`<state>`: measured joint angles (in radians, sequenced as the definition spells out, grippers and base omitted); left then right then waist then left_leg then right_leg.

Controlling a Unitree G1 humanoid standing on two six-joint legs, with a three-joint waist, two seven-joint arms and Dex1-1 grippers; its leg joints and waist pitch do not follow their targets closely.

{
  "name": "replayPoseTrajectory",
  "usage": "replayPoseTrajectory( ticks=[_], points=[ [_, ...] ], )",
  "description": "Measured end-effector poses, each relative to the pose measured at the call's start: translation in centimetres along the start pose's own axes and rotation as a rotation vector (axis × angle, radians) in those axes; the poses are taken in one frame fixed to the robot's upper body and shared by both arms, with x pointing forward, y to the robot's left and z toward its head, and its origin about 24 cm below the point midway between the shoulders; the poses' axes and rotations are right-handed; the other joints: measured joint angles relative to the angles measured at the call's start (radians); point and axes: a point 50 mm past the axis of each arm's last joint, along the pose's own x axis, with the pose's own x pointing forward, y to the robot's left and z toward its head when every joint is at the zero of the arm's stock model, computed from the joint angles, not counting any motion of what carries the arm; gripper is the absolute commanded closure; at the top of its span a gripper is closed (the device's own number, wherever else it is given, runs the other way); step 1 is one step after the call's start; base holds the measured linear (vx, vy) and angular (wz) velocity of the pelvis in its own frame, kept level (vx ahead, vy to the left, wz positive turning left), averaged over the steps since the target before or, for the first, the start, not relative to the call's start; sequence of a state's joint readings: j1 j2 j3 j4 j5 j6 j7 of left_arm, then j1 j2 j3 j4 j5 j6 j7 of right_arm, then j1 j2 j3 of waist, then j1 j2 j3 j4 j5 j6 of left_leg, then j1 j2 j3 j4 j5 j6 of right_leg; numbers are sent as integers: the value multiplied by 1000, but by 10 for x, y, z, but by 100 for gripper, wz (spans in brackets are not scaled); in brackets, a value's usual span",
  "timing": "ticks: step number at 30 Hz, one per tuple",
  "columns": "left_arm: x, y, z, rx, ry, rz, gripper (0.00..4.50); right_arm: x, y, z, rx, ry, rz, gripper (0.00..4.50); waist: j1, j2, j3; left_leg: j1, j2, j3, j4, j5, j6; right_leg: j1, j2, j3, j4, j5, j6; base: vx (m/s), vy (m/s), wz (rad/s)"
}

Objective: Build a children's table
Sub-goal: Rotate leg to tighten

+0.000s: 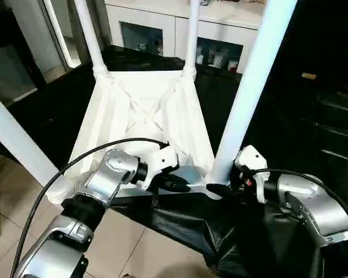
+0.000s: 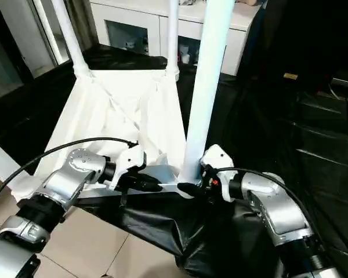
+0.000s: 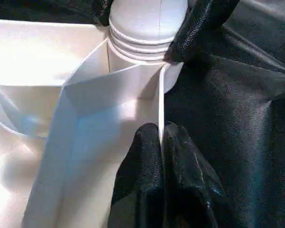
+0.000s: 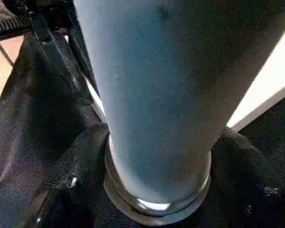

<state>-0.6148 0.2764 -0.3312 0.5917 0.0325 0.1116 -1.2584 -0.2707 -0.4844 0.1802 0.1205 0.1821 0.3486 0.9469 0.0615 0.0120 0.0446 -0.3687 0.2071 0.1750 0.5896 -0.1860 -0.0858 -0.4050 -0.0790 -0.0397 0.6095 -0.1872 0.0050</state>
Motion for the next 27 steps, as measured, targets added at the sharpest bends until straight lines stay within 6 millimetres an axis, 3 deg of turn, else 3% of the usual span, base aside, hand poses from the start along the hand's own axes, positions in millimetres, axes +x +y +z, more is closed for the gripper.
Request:
replayPoseTrajectory(
  ticks=[4,8,15,19,22,27],
  points=[
    [2,2,0,-5,-2,37,450,5,-1,-3,39,-31,-58,177,-2,0,0,1,0,0,0,0,0,1,0,0,1,0,0,0,0,0],
    [18,13,6,-36,-7,191,450,21,-12,-8,158,-113,-331,177,-17,2,-2,3,-1,1,1,0,0,3,0,1,1,-2,4,0,0,0],
    [47,23,19,-68,-4,384,450,48,-20,-1,252,-129,-688,178,-25,3,-3,3,-1,-1,0,0,0,4,0,0,0,-2,5,0,0,0],
    [50,25,21,-58,6,400,450,55,-20,1,258,-139,-730,178,-25,2,-4,2,-1,-1,0,0,0,6,0,1,-1,-2,5,0,0,0],
    [51,26,22,-54,6,399,450,55,-20,-1,247,-158,-729,108,-25,2,-4,2,-1,-1,0,0,0,5,0,1,-1,-2,5,0,0,0],
    [40,28,17,-35,9,379,450,43,-21,-2,222,-174,-592,71,-27,1,-3,1,-1,-1,-1,0,0,3,0,0,-1,-1,5,0,0,0]
  ],
)
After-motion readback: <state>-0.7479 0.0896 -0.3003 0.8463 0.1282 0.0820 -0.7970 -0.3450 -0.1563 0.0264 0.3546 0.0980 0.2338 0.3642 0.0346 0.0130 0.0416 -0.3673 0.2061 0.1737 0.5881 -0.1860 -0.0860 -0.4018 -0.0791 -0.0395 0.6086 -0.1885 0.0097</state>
